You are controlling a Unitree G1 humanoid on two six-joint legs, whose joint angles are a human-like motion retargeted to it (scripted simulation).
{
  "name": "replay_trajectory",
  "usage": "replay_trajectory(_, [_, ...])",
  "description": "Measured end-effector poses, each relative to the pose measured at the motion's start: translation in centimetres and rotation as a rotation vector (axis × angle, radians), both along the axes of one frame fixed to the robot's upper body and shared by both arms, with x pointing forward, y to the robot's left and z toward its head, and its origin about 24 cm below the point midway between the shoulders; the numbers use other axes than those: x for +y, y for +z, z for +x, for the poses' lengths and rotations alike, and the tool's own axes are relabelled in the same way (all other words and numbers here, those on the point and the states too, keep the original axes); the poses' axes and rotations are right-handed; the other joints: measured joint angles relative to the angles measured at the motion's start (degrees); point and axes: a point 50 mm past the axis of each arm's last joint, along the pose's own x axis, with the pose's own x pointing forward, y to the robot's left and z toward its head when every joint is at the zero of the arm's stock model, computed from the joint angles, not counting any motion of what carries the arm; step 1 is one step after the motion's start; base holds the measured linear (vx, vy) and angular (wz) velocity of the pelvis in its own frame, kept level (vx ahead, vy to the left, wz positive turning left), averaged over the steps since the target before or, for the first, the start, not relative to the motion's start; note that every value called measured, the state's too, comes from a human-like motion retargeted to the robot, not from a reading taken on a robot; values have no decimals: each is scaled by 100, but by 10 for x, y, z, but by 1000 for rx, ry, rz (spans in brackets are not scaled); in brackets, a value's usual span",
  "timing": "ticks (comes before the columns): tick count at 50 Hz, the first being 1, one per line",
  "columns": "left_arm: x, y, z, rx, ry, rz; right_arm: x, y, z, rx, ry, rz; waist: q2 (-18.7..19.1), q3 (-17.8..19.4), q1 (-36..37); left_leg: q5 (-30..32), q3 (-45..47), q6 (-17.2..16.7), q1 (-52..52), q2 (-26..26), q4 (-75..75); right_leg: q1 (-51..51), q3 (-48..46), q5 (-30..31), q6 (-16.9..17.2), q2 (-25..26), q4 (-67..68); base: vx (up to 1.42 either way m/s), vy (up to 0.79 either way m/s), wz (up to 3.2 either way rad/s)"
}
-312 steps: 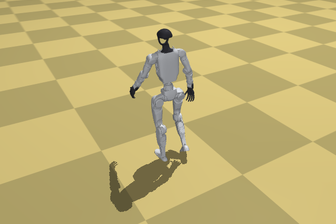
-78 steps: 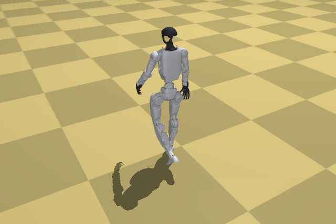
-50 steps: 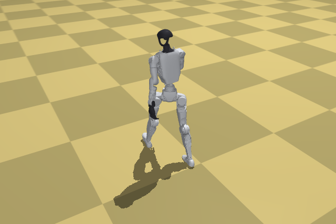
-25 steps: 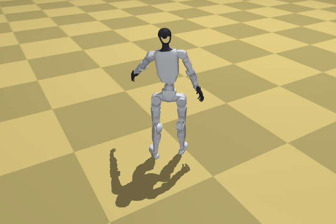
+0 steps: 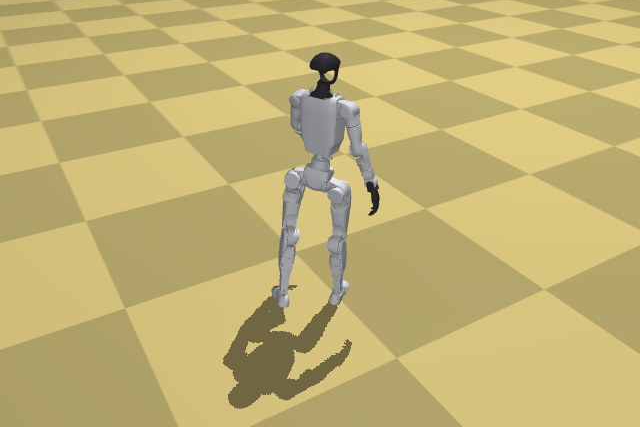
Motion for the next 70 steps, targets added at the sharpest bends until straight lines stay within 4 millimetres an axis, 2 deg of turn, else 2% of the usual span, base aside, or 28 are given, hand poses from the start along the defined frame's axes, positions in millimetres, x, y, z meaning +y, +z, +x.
replay_trajectory(7, [5, -38, -62, 208, 47, 10, -5, 2, 1, -10, -29, -4, -27, -232, 15, 832, 46, 167, 237, 9, 432, 123, 990, 87, 120, 156, 137, 27, -9, -131])
replay_trajectory(10, [10, -47, -86, 260, 74, 9, -8, 3, -2, -6, -54, -12, -11, -297, 41, 1105, -332, 88, 296, 27, 570, 244, 1336, 140, 241, 283, 73, 21, -13, -128])
replay_trajectory(14, [19, -55, -113, 308, 132, 14, -13, 3, -12, 10, -90, -21, 86, -322, 100, 1339, -1273, -133, 340, 114, 769, 443, 1702, 208, 241, 600, -16, 18, -16, -117])
replay_trajectory(20, [33, -62, -149, 386, 238, 46, -20, 4, -30, 54, -128, -29, 247, -351, 158, 1585, -2615, -347, 279, -16, 1019, 587, 2200, 308, 241, 840, -108, 12, -5, -89])
replay_trajectory(27, [42, -66, -174, 480, 291, 88, -25, 4, -46, 104, -143, -26, 359, -282, 177, 1989, -3276, -576, 287, -146, 1164, 744, 2594, 377, 241, 1014, -138, 8, -3, -62])
replay_trajectory(35, [38, -67, -171, 476, 275, 79, -30, 6, -51, 114, -171, -24, 460, -195, 143, 2310, -3843, -715, 344, -294, 1180, 860, 2878, 432, 241, 1145, -130, 4, -1, -43])
replay_trajectory(48, [22, -61, -133, 333, 208, 5, -43, 12, -49, 97, -185, -46, 564, -149, 72, 2573, -4742, -837, 404, -691, 981, 816, 3179, 450, 241, 1083, -155, -2, 4, -28])
replay_trajectory(60, [17, -54, -114, 267, 175, -38, -56, 23, -16, -23, -92, -56, 652, -64, 158, 2608, -4968, -919, 361, -810, 1031, 803, 3133, 374, 241, 1039, -154, 0, 0, 0])
replay_trajectory(70, [24, -53, -115, 263, 232, -30, -50, 22, 15, -27, 31, -93, 574, -76, 324, 2505, -4934, -819, 179, -837, 1120, 694, 2660, 267, 241, 788, -50, -2, 6, 46])
